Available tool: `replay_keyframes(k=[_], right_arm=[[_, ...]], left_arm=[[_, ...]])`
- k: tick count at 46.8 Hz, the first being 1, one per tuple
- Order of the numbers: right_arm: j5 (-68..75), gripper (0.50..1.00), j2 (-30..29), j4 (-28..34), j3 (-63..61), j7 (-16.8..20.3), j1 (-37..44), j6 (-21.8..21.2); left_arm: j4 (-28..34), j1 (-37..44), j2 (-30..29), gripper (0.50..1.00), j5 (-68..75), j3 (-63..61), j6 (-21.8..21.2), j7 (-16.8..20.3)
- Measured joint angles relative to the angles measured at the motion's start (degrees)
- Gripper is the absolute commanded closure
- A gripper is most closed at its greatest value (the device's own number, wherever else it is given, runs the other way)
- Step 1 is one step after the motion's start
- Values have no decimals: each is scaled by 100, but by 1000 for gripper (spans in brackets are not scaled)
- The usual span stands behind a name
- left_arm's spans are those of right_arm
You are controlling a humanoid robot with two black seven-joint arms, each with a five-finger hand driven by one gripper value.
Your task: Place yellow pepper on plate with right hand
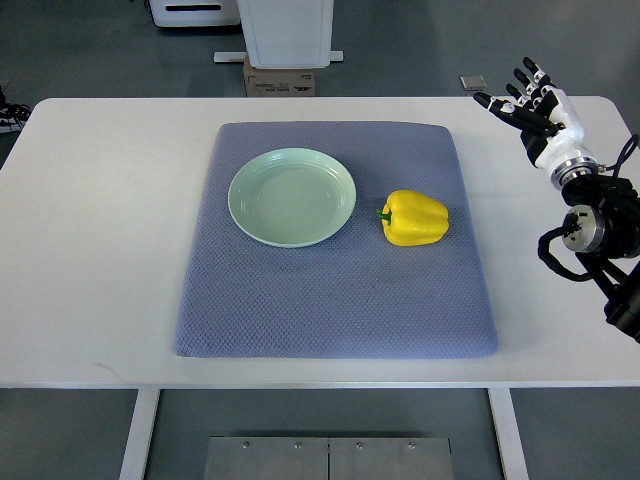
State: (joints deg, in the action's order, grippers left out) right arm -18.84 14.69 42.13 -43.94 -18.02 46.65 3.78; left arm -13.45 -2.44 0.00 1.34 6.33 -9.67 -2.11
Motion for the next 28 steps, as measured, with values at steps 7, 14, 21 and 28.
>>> replay_keyframes(k=[7, 14, 21, 28], right_arm=[[1, 500, -1, -3, 1, 3, -3, 0], [2, 500, -1, -3, 14, 8, -6, 0], [1, 500, -1, -3, 18, 9, -7, 0], [-2, 500, 0, -2, 18, 8, -7, 0]], left_arm=[[0, -2, 0, 500, -8, 0, 0, 0], [2, -57, 0, 500, -13, 0, 0, 1], [3, -45, 0, 500, -14, 2, 0, 0], [8, 37, 0, 500, -13, 1, 0, 0]])
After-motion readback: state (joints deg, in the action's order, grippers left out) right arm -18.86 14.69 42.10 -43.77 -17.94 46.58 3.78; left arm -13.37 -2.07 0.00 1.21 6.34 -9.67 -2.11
